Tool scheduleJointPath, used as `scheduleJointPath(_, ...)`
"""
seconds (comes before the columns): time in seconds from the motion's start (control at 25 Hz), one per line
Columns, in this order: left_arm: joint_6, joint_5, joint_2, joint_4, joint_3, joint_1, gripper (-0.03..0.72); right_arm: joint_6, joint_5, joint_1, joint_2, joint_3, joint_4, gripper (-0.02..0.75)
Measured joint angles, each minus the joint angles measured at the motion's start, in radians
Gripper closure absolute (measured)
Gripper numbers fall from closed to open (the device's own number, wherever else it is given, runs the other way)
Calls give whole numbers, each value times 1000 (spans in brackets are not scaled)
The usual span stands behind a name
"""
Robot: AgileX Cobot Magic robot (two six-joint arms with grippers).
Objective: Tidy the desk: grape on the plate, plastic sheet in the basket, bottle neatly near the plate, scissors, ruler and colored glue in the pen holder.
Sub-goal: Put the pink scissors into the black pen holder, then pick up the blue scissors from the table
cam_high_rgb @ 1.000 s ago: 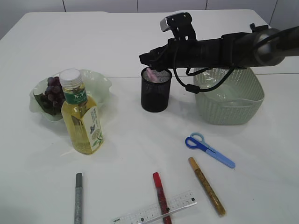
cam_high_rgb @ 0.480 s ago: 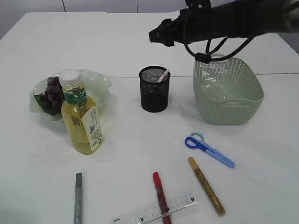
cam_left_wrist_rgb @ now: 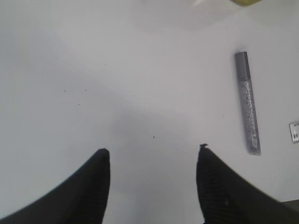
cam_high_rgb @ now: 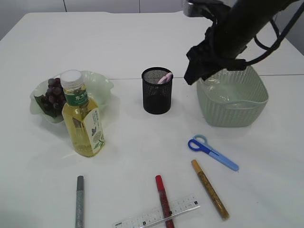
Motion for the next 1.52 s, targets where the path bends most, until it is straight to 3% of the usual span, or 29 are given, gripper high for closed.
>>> scheduleJointPath(0.24,0,0,0,2,0,0,255,80,87,0,0,37,-163,362)
scheduleJointPath(0.56,0,0,0,5,0,0,255,102,26,101,0,207,-301,362)
scheduleJointPath(0.8,0,0,0,5,0,0,255,170,-12,129,47,232,-382,363)
scheduleJointPath(1.52,0,-6,0,12,0,0,255,189,-102,129,196,232,-397,365)
